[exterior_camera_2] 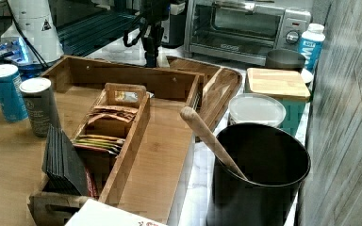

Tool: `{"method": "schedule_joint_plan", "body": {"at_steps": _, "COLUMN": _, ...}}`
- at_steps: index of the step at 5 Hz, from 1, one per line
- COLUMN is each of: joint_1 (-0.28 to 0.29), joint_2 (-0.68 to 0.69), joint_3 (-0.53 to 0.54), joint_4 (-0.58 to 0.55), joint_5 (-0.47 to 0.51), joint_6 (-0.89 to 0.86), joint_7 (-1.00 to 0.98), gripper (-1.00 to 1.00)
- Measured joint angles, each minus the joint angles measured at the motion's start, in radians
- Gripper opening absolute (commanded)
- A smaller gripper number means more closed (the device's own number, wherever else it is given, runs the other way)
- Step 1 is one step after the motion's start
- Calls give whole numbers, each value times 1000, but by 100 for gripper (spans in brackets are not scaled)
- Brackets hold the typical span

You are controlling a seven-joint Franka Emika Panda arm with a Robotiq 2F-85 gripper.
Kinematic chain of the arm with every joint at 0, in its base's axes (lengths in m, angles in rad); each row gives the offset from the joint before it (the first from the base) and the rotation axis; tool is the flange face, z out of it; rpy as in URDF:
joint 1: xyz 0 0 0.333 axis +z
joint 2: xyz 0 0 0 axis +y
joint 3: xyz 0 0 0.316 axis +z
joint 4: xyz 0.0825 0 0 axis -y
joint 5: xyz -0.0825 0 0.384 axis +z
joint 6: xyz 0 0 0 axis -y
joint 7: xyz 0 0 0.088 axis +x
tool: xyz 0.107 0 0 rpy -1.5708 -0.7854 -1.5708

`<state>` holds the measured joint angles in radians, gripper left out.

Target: Close the drawer.

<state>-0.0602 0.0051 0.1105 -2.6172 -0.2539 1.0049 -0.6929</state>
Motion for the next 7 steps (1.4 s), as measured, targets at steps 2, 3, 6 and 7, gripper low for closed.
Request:
{"method": "schedule_joint_plan", "body": {"at_steps": 2, "joint_1": -10, "joint_2": -29, "joint_3": -16, "joint_4": -10, "joint_5": -4, "joint_6": -66, "joint_7": -21, "gripper": -100}}
{"method": "schedule_joint_plan", "body": {"at_steps": 3, "joint_1": -30, "joint_2": -32, "joint_3": -19, "joint_4": -10, "joint_5": -3, "joint_6": -80, "joint_7": -88, "gripper": -100}}
{"method": "schedule_joint_plan", "body": {"at_steps": 6, "joint_1": -61, "joint_2": -22, "joint_3": -101, "joint_4": 12, "joint_5": 92, "joint_6": -71, "joint_7": -385, "gripper": -100}}
{"method": "schedule_joint_plan", "body": {"at_steps": 7, "joint_1": -76, "joint_2": -9, "joint_3": -140, "joint_4": 37, "joint_5": 141, "joint_6": -77, "joint_7": -486, "gripper": -100}}
